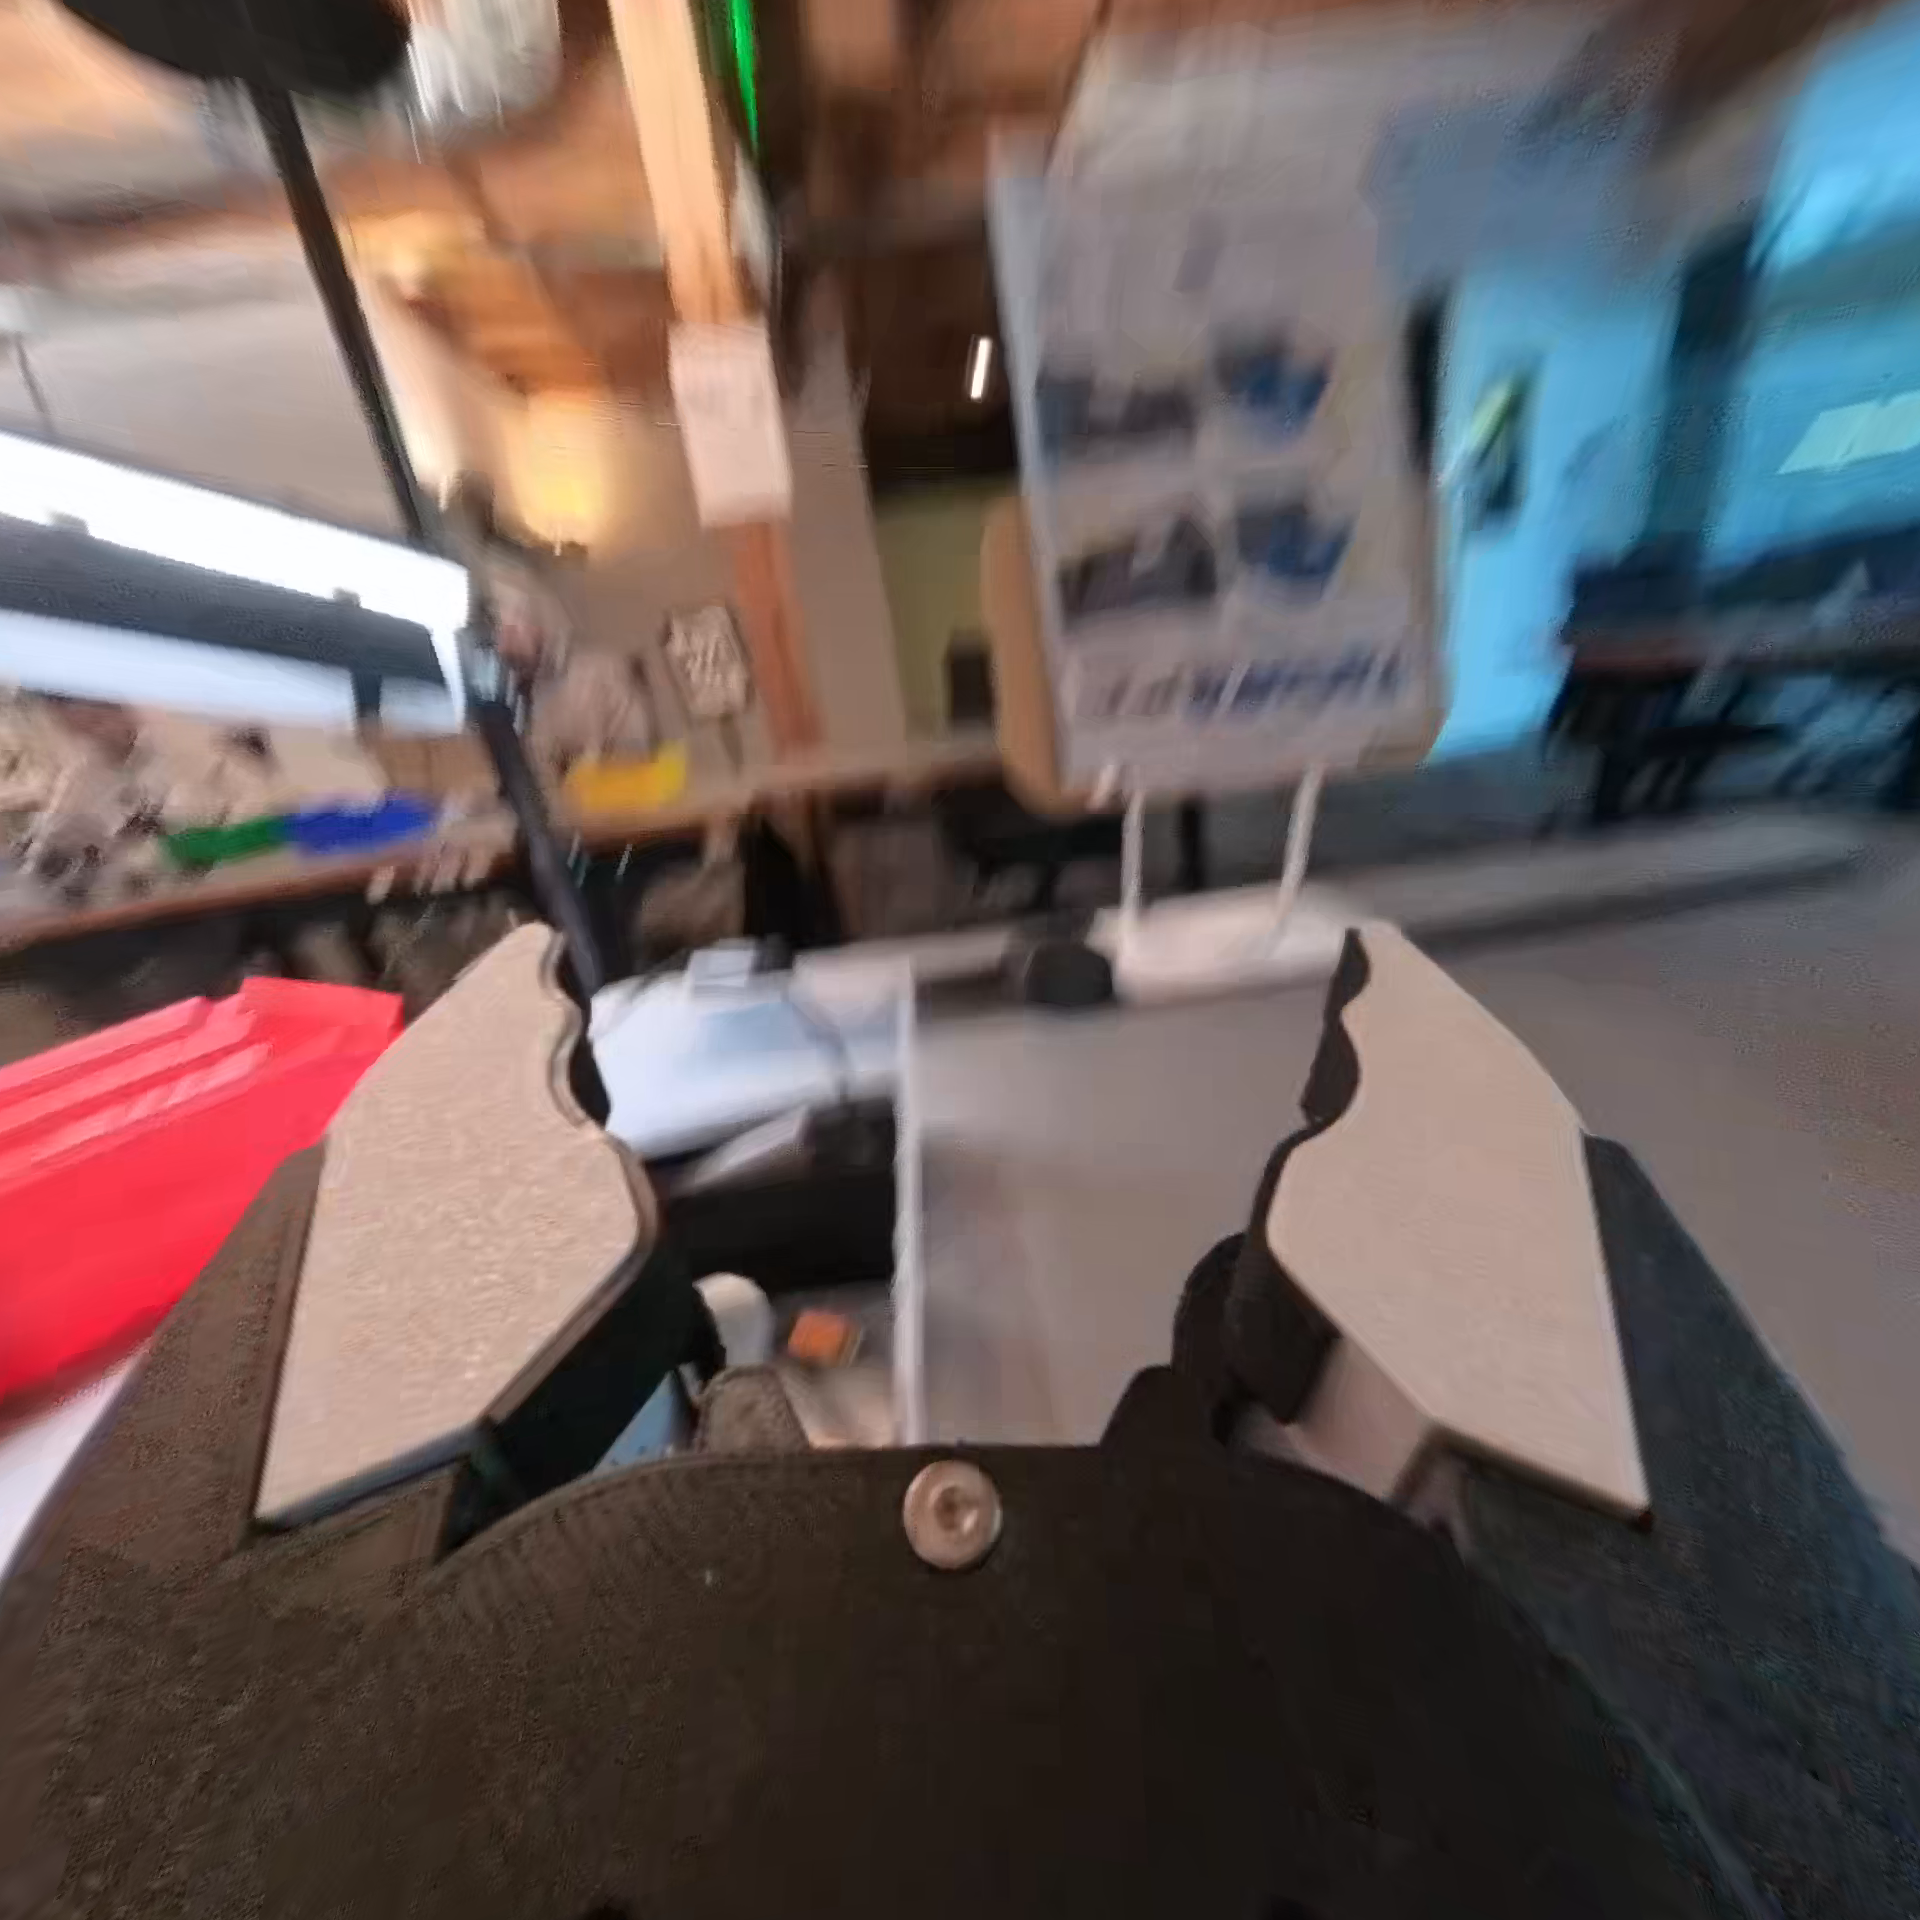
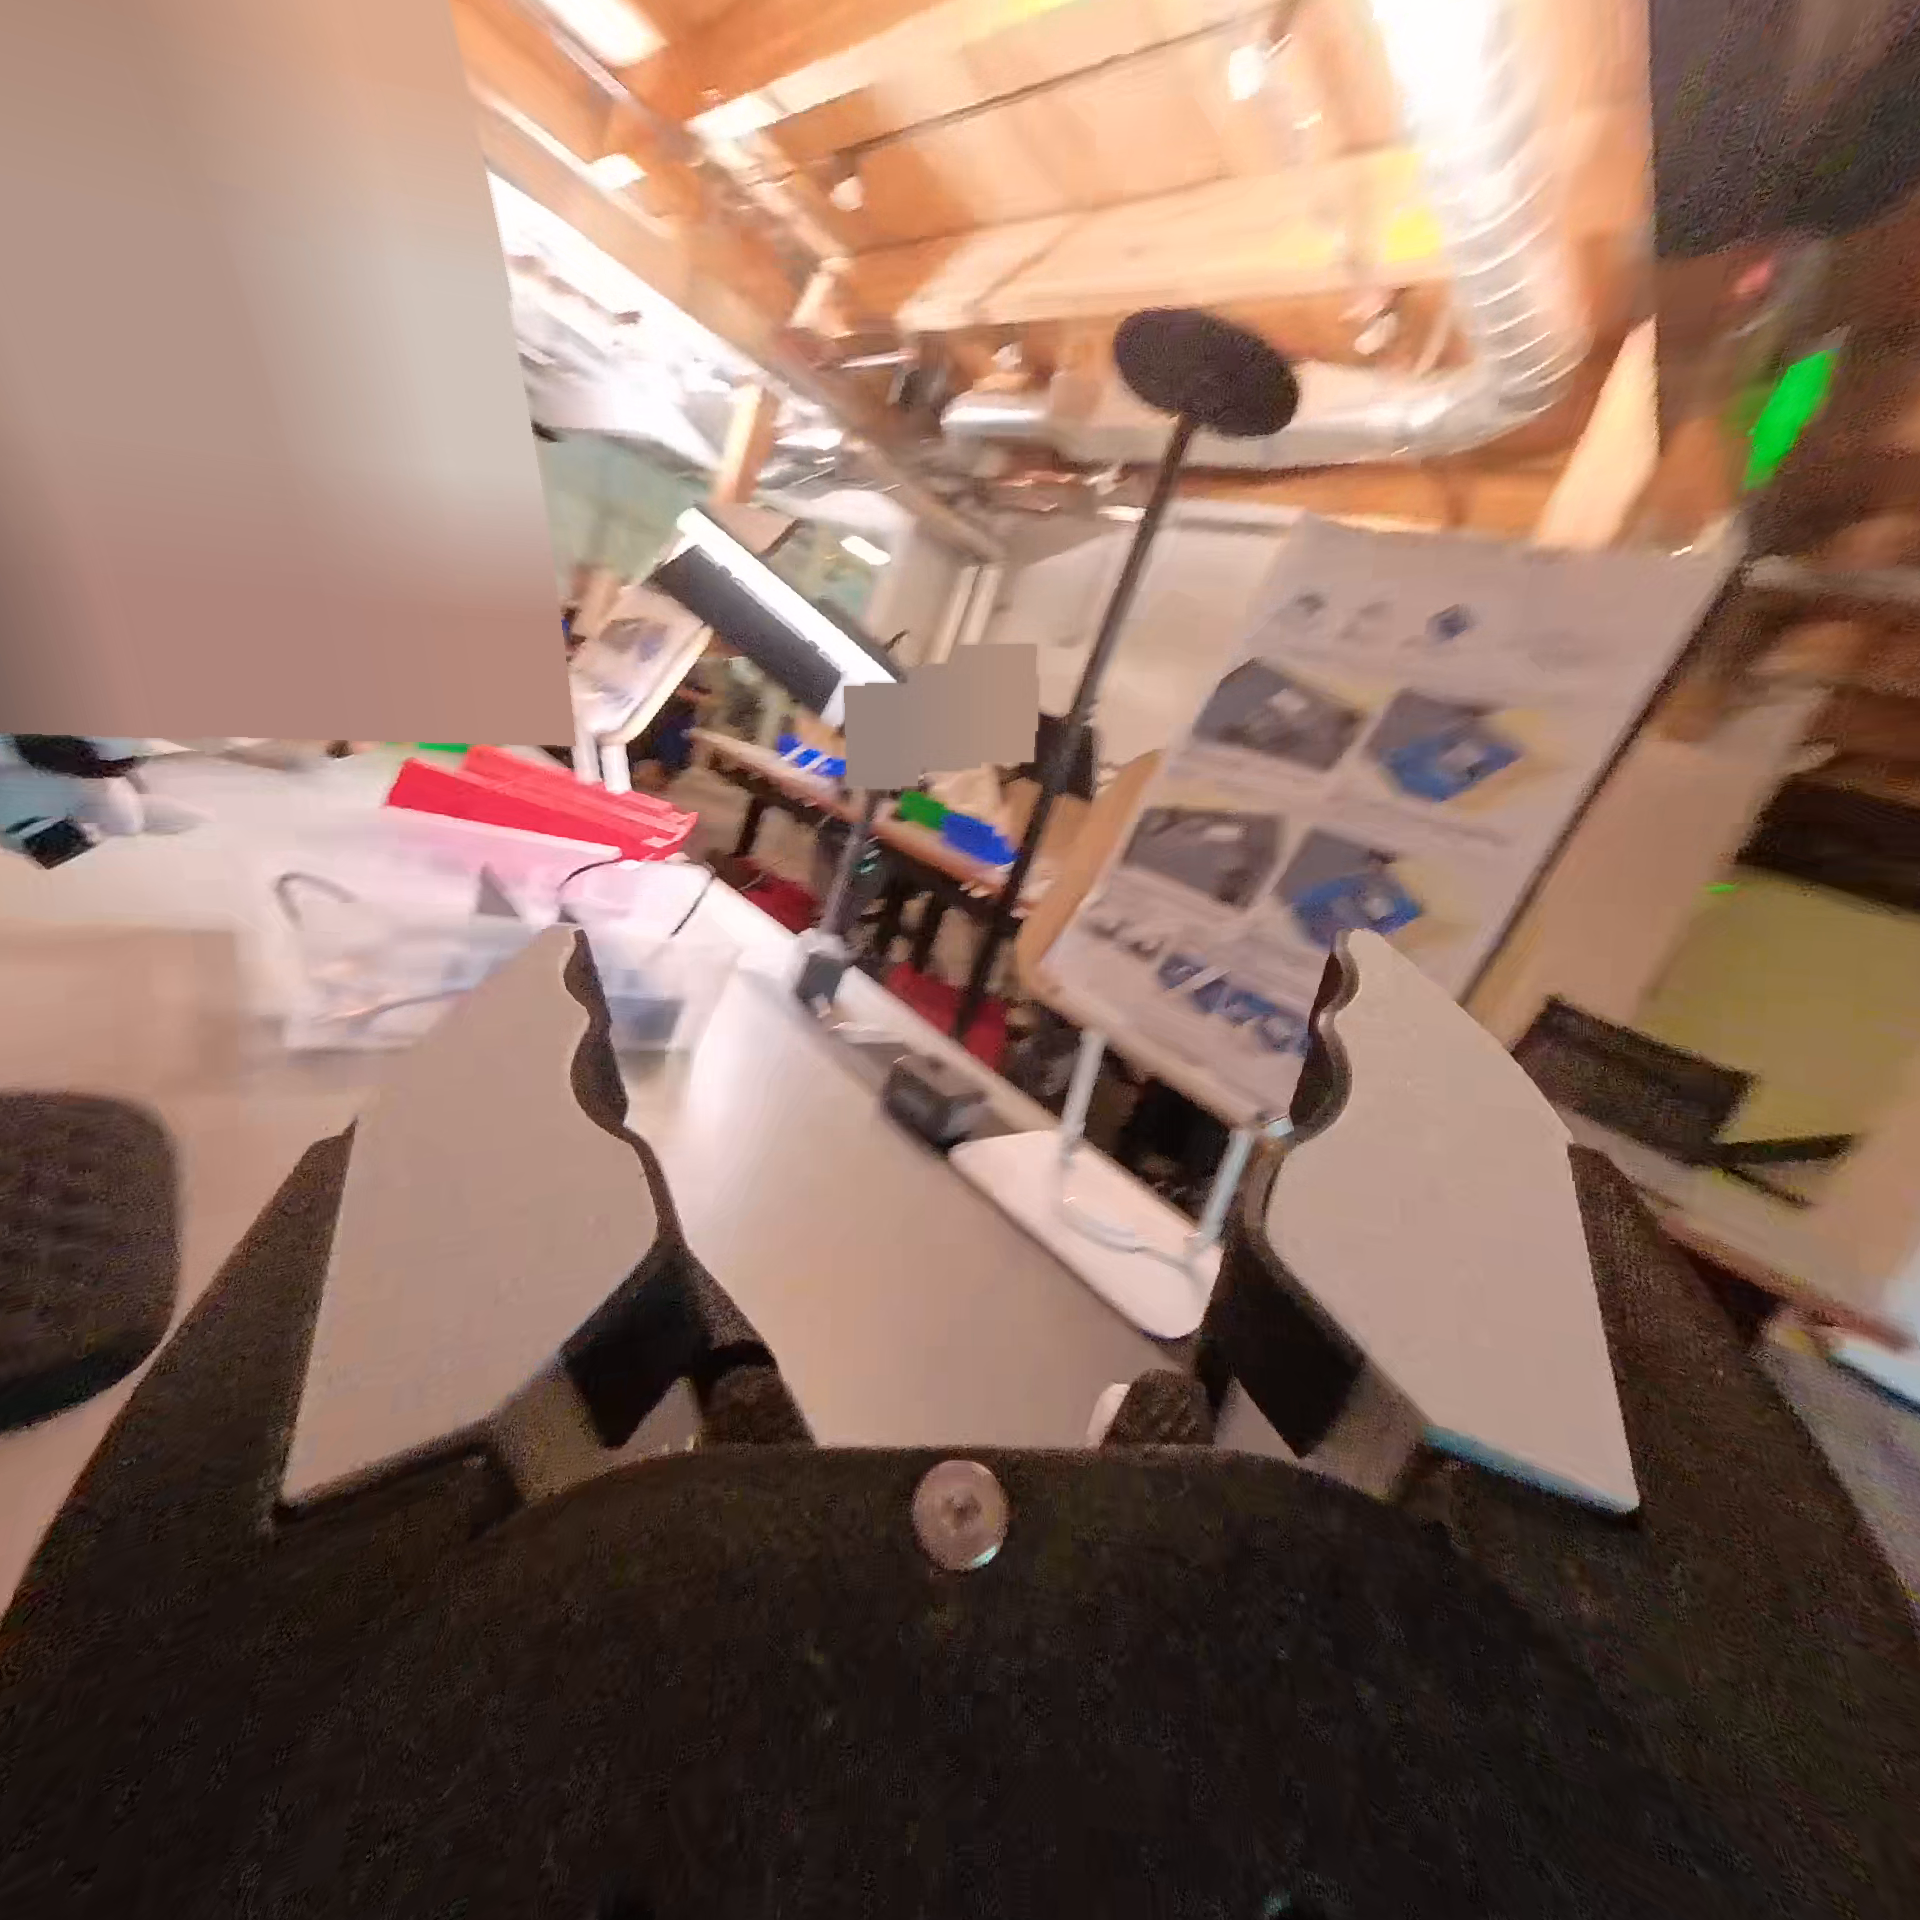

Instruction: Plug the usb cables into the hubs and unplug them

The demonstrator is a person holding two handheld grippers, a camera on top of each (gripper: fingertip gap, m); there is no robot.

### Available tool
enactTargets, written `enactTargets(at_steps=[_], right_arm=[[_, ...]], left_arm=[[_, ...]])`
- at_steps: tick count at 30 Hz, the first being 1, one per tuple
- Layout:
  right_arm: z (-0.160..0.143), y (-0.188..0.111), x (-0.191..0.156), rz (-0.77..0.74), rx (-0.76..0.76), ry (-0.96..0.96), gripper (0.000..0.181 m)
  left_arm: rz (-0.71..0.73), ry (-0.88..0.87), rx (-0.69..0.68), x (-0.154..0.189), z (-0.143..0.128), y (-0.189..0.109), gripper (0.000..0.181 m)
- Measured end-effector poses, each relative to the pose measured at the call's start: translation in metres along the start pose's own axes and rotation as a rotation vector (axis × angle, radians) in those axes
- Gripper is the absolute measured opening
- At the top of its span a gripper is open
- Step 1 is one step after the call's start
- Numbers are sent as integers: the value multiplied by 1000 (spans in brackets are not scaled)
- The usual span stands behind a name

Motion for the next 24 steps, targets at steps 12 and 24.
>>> enactTargets(at_steps=[12,24], right_arm=[[-140,17,-17,82,-392,-103,125],[-140,18,-25,127,-367,-72,122]], left_arm=[[-45,241,-763,29,-137,29,8],[-502,-71,-704,151,-104,-7,35]])
Point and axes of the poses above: each gripper's, where its closed fingertips meet, y out along the fingers, z out of its top, x = y × z across the jaws, the point moved 6 cm from there along -y, back along the fingers, and after that the axes turned 13 degrees about z, right-handed, at the moved point
